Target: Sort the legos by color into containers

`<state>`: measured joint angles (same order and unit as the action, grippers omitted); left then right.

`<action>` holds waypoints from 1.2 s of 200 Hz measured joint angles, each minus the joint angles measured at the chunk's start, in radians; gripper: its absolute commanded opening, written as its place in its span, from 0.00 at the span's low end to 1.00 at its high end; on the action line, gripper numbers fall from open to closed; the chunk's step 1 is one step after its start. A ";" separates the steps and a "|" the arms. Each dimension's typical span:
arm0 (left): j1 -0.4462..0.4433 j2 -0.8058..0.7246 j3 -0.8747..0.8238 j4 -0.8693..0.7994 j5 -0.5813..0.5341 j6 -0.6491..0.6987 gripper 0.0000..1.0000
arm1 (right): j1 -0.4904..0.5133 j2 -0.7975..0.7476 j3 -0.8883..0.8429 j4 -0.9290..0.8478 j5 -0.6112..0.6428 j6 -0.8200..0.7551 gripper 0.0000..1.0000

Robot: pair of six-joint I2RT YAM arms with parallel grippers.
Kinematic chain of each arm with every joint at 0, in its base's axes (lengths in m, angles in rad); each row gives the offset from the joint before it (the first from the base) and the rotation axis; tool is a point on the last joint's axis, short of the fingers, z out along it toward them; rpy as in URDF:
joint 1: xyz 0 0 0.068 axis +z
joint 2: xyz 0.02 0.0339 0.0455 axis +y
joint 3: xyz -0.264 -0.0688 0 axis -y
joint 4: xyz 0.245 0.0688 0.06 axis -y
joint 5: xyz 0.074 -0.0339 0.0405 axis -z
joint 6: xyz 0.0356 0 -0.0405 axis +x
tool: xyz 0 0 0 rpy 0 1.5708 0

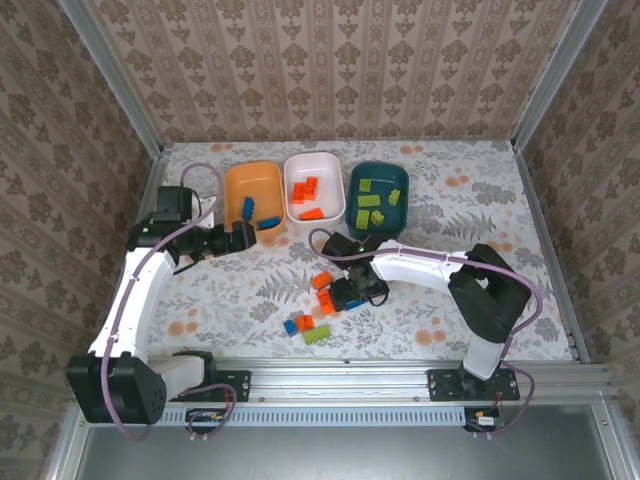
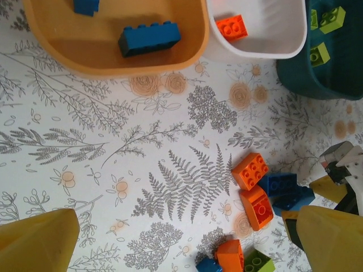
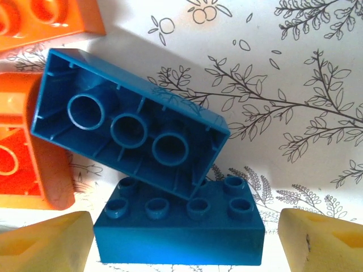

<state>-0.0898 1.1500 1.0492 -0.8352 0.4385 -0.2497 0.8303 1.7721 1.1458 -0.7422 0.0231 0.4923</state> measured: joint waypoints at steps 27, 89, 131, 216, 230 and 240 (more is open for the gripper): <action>0.000 0.000 -0.010 0.016 0.011 0.006 1.00 | 0.000 0.020 0.008 0.000 0.005 0.000 0.79; 0.006 0.000 -0.043 0.043 0.025 0.016 1.00 | 0.000 0.029 0.014 0.000 0.017 0.004 0.65; 0.008 0.000 -0.071 0.077 0.025 0.019 1.00 | 0.002 0.002 0.014 -0.016 0.031 0.007 0.63; 0.028 -0.102 -0.156 0.132 -0.022 0.021 1.00 | -0.150 -0.199 0.110 0.068 -0.192 0.092 0.63; 0.028 -0.135 -0.161 0.139 -0.048 0.024 1.00 | -0.177 -0.188 0.143 0.135 -0.257 0.137 0.63; 0.028 -0.158 -0.166 0.144 -0.063 0.027 1.00 | -0.187 -0.172 0.169 0.191 -0.304 0.175 0.63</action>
<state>-0.0616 0.9916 0.8829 -0.6914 0.3759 -0.2230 0.6434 1.6001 1.3148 -0.5510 -0.2806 0.6674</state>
